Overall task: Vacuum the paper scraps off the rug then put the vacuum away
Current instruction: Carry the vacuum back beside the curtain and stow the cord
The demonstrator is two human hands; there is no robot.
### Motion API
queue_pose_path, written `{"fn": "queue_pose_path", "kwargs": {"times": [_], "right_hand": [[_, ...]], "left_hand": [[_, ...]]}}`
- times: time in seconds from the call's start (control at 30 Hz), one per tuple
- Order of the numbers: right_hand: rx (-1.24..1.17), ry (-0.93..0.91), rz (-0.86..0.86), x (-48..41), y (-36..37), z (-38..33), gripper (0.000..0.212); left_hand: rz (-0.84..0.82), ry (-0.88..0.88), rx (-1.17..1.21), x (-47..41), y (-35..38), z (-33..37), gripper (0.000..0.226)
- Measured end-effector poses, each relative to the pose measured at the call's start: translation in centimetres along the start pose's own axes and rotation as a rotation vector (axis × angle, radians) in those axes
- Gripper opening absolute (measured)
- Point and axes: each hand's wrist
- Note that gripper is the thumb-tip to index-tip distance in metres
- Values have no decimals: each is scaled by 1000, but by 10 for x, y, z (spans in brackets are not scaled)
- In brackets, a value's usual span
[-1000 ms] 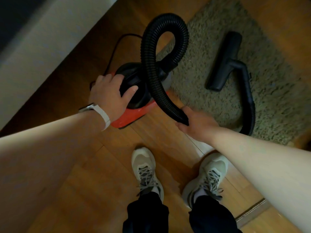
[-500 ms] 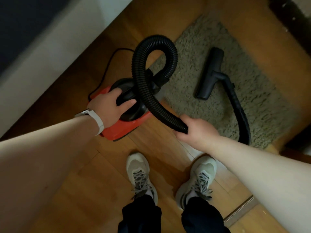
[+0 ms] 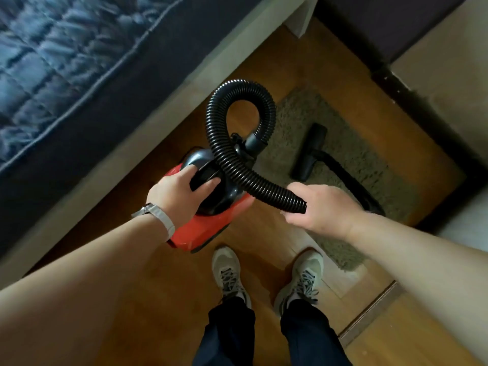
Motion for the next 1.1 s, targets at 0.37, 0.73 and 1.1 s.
{"fn": "queue_pose_path", "kwargs": {"times": [0.37, 0.73, 1.1], "right_hand": [[-81, -52, 86, 100, -154, -70, 30], [-220, -8, 209, 221, -244, -175, 21], [-215, -6, 351, 280, -303, -232, 17]], "left_hand": [[167, 75, 83, 105, -138, 62, 42], [243, 230, 36, 220, -243, 101, 50], [310, 223, 100, 276, -318, 119, 54]]}}
Point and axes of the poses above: each hand's wrist, its own x-axis away from the middle knuckle, its own y-axis out of the palm, z = x × y, and after that the axes turned 10 degrees about x, right-handed
